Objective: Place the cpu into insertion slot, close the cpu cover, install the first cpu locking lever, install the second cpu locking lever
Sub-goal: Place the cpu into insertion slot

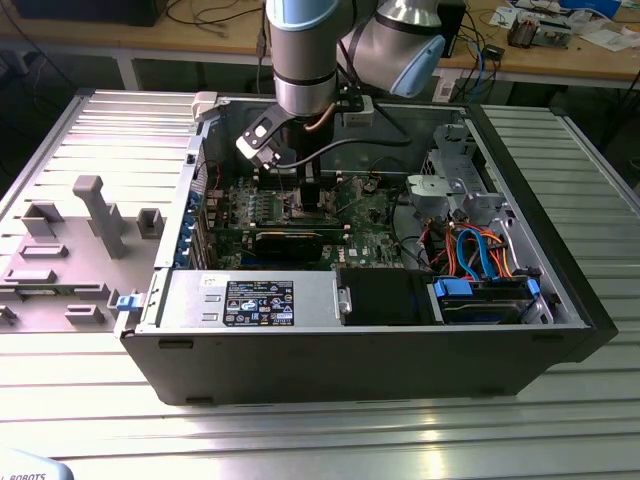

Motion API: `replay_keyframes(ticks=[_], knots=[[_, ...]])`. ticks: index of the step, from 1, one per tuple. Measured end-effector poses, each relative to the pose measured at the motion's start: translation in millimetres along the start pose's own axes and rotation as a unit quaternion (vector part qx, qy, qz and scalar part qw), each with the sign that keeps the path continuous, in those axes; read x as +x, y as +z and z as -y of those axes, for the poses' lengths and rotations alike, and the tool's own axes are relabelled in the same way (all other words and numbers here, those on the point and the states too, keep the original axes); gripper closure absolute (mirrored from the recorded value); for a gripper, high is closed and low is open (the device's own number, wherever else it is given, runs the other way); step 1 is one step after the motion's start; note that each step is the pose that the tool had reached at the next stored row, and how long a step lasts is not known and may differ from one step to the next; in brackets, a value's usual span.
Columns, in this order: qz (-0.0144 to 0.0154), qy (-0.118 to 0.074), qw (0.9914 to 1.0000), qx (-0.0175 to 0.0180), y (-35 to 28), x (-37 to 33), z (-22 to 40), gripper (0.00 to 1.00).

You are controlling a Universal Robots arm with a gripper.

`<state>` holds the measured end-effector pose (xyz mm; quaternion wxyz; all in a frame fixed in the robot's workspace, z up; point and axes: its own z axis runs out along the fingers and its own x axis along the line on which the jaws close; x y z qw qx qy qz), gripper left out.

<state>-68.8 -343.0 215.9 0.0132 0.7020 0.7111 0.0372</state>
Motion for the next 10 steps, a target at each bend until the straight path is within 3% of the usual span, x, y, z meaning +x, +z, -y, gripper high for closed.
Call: replay_keyframes(ticks=[10], knots=[[0.0004, -0.002, 0.99999, 0.004, 10.6, -0.8, 0.9, 0.46]])
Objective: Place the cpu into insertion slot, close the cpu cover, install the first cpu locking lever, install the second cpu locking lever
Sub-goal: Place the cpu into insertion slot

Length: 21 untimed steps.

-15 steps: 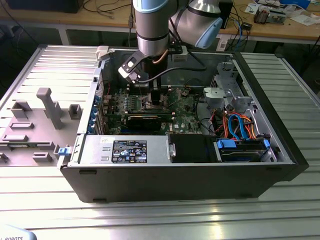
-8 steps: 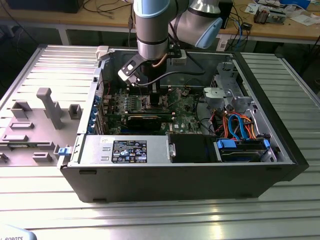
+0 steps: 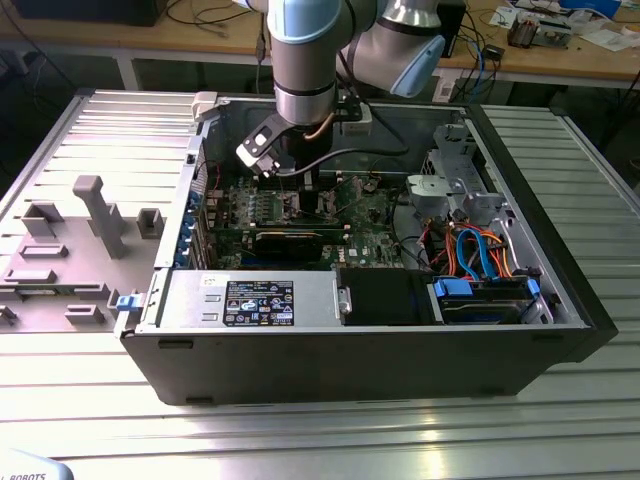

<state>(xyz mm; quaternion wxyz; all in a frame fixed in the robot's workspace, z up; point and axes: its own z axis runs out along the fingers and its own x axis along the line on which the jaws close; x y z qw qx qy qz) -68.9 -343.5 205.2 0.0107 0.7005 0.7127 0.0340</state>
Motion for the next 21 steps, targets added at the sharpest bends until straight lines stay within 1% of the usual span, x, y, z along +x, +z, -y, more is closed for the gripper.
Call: replay_keyframes(ticks=[2, 6, 7, 8, 15, 18, 21], knots=[[0.0, 0.0, 1.0, 0.001, 1.3, 0.0, 0.2, 0.46], [-0.0001, 0.0, 1.0, 0.0011, 3.3, 1.0, 0.9, 0.46], [0.0, 0.0, 1.0, 0.0013, 4.2, 1.6, 1.0, 0.46], [0.0, 0.0, 1.0, 0.0018, 6.5, 2.3, 1.1, 0.46], [0.0001, 0.0, 1.0, 0.0018, 6.9, 2.4, 0.9, 0.46], [-0.0002, 0.0, 1.0, 0.0016, 6.0, 2.6, 0.7, 0.46], [0.0005, 0.002, 1.0, 0.0017, 5.8, 2.6, 0.8, 0.46]])
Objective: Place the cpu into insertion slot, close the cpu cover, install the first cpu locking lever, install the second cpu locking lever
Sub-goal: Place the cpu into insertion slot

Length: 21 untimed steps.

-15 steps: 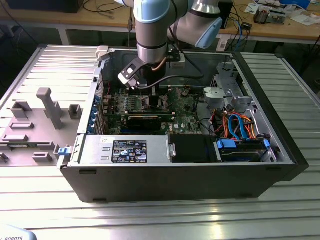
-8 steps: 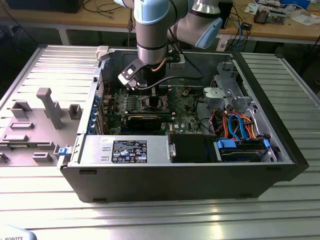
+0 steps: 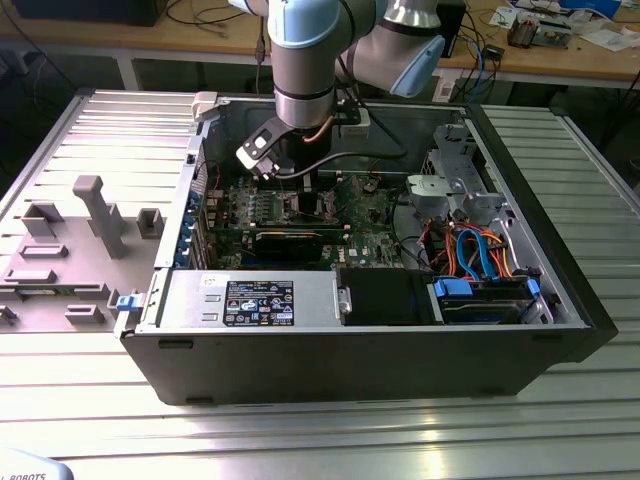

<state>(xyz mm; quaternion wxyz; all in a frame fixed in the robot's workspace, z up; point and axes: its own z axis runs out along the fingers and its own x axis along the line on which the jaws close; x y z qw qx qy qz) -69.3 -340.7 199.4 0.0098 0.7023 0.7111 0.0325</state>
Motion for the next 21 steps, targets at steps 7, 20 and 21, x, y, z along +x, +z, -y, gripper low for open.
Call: replay_keyframes(ticks=[7, 20, 21], knots=[[0.0007, 0.004, 0.99999, 0.0, 3.9, 0.0, 0.3, 0.46], [0.0014, 0.004, 0.99999, -0.0001, 4.0, 0.1, 0.1, 0.38], [0.0014, 0.004, 0.99999, -0.0001, 3.8, 0.2, 0.1, 0.38]])
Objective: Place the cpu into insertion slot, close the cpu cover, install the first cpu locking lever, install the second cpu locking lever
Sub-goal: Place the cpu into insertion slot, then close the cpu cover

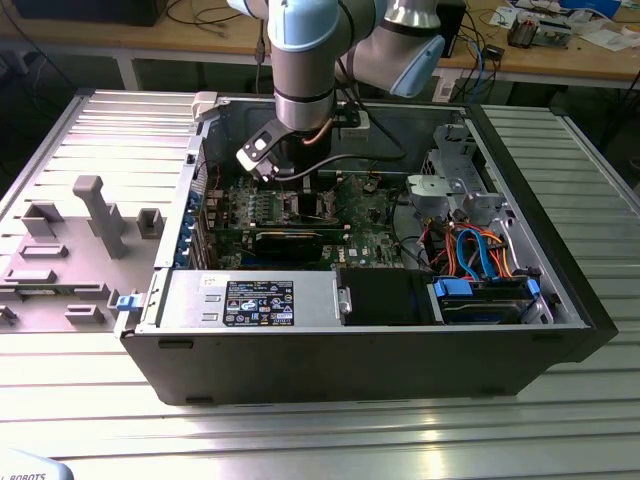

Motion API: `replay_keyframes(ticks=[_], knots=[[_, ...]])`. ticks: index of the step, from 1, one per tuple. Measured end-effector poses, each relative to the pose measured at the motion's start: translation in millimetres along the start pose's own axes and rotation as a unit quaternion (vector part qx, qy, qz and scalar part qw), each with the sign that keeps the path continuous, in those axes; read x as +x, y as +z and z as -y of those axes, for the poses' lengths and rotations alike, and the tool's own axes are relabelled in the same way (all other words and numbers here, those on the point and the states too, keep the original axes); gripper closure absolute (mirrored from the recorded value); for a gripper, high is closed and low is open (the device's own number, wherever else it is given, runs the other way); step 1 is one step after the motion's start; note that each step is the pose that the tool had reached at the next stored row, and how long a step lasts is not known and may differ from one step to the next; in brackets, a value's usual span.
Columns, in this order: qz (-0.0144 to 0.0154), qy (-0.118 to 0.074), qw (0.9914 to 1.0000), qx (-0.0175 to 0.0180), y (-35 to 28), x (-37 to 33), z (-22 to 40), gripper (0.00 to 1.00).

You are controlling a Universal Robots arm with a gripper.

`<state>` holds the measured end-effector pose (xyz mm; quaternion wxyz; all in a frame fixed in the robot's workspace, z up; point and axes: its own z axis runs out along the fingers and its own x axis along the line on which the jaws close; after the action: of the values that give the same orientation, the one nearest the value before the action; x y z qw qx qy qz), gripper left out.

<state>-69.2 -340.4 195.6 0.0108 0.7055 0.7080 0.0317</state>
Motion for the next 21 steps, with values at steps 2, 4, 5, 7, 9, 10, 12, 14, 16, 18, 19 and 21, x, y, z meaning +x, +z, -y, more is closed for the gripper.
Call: replay_keyframes(ticks=[2, 4, 5, 7, 9, 10, 12, 14, 16, 18, 19, 21], knots=[[0.0001, 0.0, 1.0, 0.0, -2.7, 0.0, -0.1, 0.38], [0.0, 0.0, 1.0, 0.0, -7.4, 0.2, -0.4, 0.38], [0.0, 0.0, 1.0, 0.0, -9.5, 0.2, -0.5, 0.38], [0.0001, 0.0, 1.0, 0.0, -14.3, 0.4, -0.8, 0.38], [0.0, 0.0, 1.0, 0.0003, -19.6, 0.5, -1.1, 0.38], [0.0001, 0.0, 1.0, 0.0008, -22.8, 0.6, -1.4, 0.4], [0.0001, 0.0, 1.0, 0.0025, -27.2, 0.7, -1.9, 0.47], [0.0, 0.0, 0.99998, 0.0064, -30.2, 0.9, -2.8, 0.59], [0.0, 0.0, 0.99991, 0.0132, -30.5, 0.8, -5.1, 0.89], [0.0, 0.001, 0.99966, 0.0259, -30.2, 0.8, -10.0, 0.89], [0.0, 0.001, 0.99962, 0.0275, -30.1, 0.8, -10.7, 0.89], [0.0, 0.001, 0.99958, 0.0289, -30.1, 0.8, -11.2, 0.89]])
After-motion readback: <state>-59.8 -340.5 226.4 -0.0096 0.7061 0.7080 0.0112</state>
